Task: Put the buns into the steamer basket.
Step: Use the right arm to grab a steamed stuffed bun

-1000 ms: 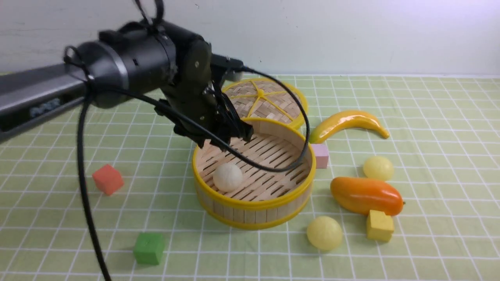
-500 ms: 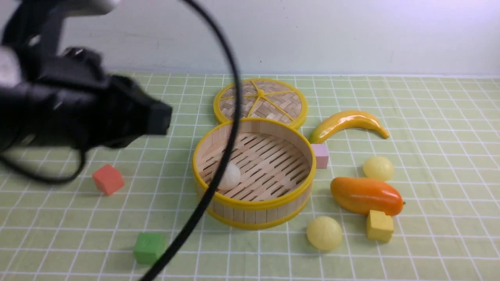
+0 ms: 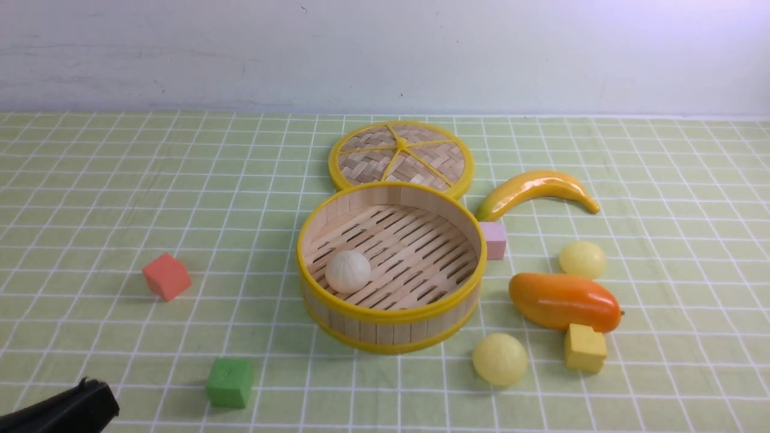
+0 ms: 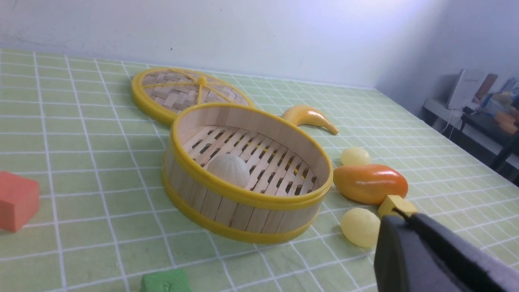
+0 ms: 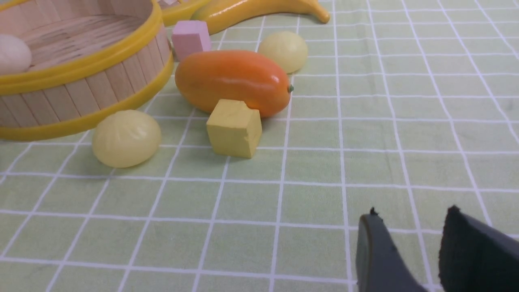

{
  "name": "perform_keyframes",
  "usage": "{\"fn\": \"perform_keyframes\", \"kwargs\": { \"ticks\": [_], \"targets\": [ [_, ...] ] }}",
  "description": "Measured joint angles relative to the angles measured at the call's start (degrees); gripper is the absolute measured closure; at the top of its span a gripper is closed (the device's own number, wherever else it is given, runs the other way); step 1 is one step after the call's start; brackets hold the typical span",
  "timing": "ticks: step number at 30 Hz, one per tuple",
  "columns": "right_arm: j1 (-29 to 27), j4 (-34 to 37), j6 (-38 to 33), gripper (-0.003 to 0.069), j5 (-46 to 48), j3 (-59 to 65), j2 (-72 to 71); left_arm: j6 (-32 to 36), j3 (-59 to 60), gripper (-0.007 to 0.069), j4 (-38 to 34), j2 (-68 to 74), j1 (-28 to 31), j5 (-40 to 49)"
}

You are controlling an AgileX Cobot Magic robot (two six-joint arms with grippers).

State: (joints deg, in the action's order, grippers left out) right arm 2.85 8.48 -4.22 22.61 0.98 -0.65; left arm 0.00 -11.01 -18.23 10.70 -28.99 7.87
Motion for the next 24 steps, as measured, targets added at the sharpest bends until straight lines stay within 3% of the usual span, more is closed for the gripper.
{"fn": "perform_keyframes", "kwargs": {
  "ticks": [7, 14, 17, 20, 24],
  "targets": [
    [0.0, 2.4, 1.4, 0.0419, -1.2, 0.2, 0.0, 0.0, 0.7, 0.0638, -0.2, -0.3, 0.0, 1.8],
    [0.0, 27.1, 14.4, 0.0419, -14.0, 0.6, 0.0, 0.0, 0.7, 0.0638, -0.2, -0.3, 0.0, 3.9],
    [0.1, 31.3, 15.4, 0.0419, -15.9, 0.3, 0.0, 0.0, 0.7, 0.0638, -0.2, -0.3, 0.0, 4.0],
    [1.1, 32.8, 12.9, 0.0419, -7.3, -7.2, 2.9, 0.0, 0.8, 0.0638, -0.2, -0.3, 0.0, 4.2],
    [2.0, 27.2, 4.2, 0.0419, 12.5, -22.9, 17.2, 0.0, 0.8, 0.0638, -0.2, -0.3, 0.0, 4.2]
  ]
}}
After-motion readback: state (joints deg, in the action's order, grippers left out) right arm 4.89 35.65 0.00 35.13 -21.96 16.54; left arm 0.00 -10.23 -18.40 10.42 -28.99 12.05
